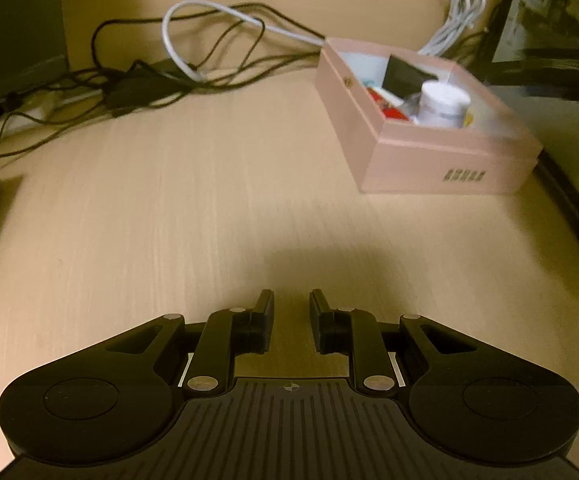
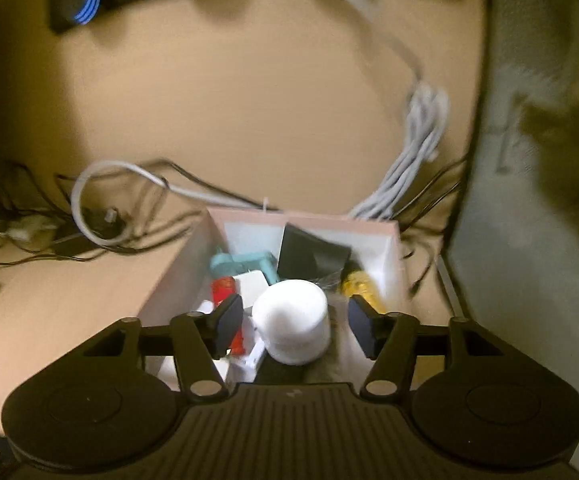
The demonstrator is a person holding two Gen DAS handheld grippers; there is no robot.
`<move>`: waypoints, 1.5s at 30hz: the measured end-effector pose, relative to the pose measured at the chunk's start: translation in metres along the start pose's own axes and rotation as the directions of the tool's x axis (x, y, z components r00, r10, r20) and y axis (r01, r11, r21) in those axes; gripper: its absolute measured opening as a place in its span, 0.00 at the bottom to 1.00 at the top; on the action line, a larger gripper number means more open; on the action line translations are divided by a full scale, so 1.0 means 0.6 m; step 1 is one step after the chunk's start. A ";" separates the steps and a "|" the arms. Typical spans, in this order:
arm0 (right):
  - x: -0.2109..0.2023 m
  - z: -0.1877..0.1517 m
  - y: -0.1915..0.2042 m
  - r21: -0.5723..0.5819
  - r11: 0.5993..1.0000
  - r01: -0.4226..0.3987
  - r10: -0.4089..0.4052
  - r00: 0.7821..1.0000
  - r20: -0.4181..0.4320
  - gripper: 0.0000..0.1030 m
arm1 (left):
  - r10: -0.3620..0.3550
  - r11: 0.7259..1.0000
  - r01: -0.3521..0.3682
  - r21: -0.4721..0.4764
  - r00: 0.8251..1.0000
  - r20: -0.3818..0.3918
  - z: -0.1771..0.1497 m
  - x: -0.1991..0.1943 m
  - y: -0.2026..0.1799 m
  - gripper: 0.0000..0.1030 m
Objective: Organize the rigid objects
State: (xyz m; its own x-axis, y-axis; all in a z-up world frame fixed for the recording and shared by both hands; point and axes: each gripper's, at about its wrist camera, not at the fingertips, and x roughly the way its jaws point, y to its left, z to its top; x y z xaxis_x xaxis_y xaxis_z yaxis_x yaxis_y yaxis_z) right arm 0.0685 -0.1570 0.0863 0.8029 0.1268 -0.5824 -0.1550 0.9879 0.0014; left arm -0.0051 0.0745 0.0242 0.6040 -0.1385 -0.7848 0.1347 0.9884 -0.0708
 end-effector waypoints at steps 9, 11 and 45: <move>-0.085 -0.153 0.013 -0.068 0.997 0.042 -0.050 0.991 -0.126 0.64 | -0.066 0.996 0.061 0.059 0.995 0.073 -0.007 0.017 -0.055 0.75; -0.075 -0.176 0.011 -0.027 0.999 0.046 -0.051 0.982 -0.180 0.64 | -0.069 0.996 0.064 0.067 0.994 0.084 -0.011 0.023 -0.071 0.85; -0.027 -0.205 -0.023 0.062 0.993 0.102 -0.097 0.992 -0.079 1.00 | 0.134 0.991 -0.129 -0.034 0.963 0.235 -0.035 0.038 -0.124 0.92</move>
